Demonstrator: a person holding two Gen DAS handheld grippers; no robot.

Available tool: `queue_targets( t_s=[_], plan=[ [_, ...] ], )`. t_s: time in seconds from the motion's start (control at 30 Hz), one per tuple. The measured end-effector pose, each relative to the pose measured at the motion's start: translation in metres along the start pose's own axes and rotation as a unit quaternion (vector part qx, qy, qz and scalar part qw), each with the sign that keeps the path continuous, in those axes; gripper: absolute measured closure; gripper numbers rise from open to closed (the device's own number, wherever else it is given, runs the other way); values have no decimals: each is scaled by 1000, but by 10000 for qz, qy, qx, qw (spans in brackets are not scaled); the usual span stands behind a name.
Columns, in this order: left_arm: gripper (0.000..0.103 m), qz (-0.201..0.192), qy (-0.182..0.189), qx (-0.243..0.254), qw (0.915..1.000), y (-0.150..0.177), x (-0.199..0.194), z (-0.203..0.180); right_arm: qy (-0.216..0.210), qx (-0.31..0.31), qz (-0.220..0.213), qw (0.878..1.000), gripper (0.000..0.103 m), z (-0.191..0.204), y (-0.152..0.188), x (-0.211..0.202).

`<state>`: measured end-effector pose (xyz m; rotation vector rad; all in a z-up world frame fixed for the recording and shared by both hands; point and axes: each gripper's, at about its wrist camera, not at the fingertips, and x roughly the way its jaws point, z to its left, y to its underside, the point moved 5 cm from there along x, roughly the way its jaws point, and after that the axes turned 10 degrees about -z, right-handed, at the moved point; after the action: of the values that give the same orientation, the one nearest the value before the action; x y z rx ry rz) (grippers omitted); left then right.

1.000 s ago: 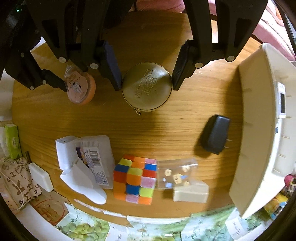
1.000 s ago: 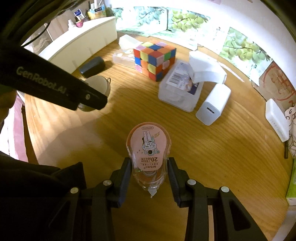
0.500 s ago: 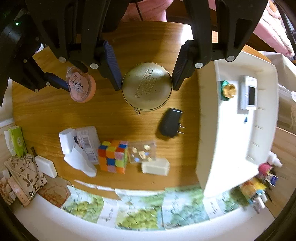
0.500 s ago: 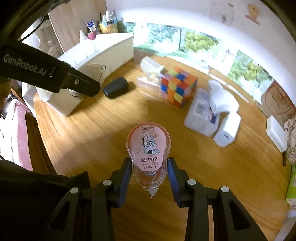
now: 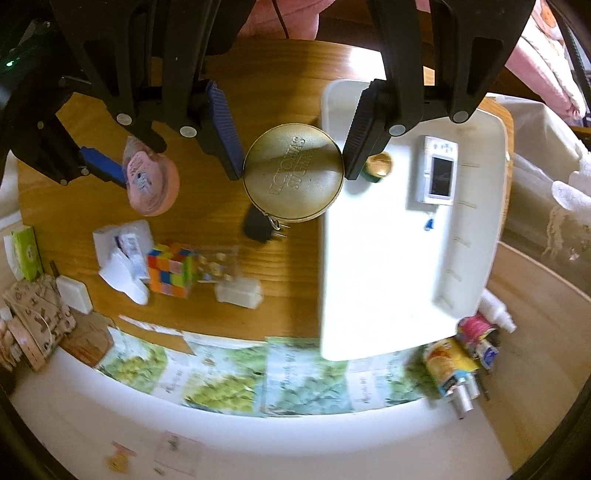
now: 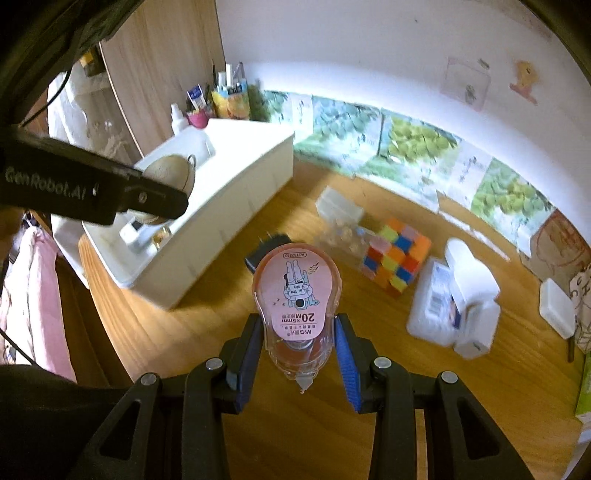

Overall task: Organize rigid objects
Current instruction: 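Place gold tin in tray with left tool while right drops pink dispenser there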

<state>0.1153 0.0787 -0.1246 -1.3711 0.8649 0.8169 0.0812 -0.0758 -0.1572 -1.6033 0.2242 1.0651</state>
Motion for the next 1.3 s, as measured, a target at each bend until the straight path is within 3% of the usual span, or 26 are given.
queue_targets(
  t_s=[0.43, 0.97, 1.3],
  plan=[
    [44, -101, -386, -226, 9989, -11, 3, 78, -150, 64, -412, 9990, 64, 41, -44, 24],
    [44, -9, -509, -165, 9986, -14, 30, 148, -430, 185, -614, 9970, 64, 103, -77, 70],
    [44, -49, -418, -309, 9986, -10, 36, 170, -542, 239, -622, 9963, 64, 124, -85, 87]
  ],
)
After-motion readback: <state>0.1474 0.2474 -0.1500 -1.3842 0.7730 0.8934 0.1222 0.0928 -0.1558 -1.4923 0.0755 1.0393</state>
